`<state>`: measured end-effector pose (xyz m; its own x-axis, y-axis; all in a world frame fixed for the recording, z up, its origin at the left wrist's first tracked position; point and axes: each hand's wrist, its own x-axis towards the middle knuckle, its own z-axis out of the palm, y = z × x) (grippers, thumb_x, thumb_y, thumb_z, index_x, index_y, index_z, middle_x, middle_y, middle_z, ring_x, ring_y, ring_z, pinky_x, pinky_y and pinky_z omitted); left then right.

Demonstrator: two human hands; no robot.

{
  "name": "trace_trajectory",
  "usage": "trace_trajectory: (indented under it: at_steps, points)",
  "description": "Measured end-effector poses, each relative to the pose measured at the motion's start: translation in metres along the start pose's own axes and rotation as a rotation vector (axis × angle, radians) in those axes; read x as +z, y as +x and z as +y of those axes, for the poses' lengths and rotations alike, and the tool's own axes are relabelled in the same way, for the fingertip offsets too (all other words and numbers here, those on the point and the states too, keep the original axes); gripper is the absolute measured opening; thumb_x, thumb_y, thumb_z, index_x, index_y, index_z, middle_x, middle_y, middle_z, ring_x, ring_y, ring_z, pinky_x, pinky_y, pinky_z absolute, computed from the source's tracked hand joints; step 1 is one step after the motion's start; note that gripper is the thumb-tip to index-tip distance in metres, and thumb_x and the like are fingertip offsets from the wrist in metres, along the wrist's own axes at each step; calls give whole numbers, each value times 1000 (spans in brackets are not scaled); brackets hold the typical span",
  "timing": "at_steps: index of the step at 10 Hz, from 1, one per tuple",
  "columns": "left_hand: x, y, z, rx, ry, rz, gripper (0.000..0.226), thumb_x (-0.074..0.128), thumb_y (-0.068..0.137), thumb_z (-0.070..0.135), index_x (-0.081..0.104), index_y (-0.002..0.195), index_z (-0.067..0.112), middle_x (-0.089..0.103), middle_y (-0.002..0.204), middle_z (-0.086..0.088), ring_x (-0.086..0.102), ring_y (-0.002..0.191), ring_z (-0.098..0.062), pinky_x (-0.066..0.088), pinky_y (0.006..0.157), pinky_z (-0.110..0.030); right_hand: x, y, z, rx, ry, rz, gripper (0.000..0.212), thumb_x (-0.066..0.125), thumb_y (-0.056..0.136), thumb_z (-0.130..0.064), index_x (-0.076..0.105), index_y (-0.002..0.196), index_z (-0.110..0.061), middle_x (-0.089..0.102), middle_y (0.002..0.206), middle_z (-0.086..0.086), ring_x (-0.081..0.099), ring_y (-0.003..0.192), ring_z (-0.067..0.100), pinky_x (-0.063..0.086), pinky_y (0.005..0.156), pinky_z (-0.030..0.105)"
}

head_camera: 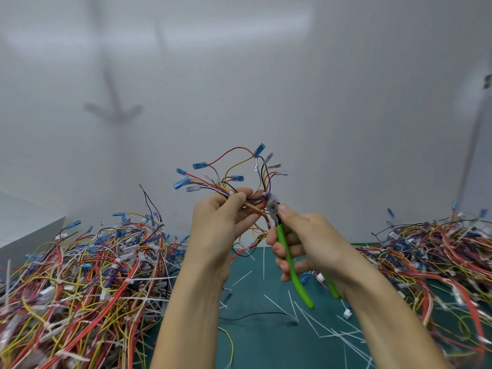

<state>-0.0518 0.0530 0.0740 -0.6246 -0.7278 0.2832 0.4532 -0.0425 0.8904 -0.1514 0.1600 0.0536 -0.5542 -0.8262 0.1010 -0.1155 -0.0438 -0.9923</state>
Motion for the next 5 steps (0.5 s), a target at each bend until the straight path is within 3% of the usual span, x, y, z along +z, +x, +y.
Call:
trace_trajectory:
  at_steps: [5]
  points:
    - [-7, 1, 0, 20, 84, -3, 14, 61, 95, 16, 70, 91, 6, 78, 90, -6, 75, 88, -21, 62, 78, -30, -5, -1, -4, -14, 56, 96, 57, 41, 104, -47, 66, 78, -3, 55, 55, 5, 53, 44, 20, 53, 47, 32]
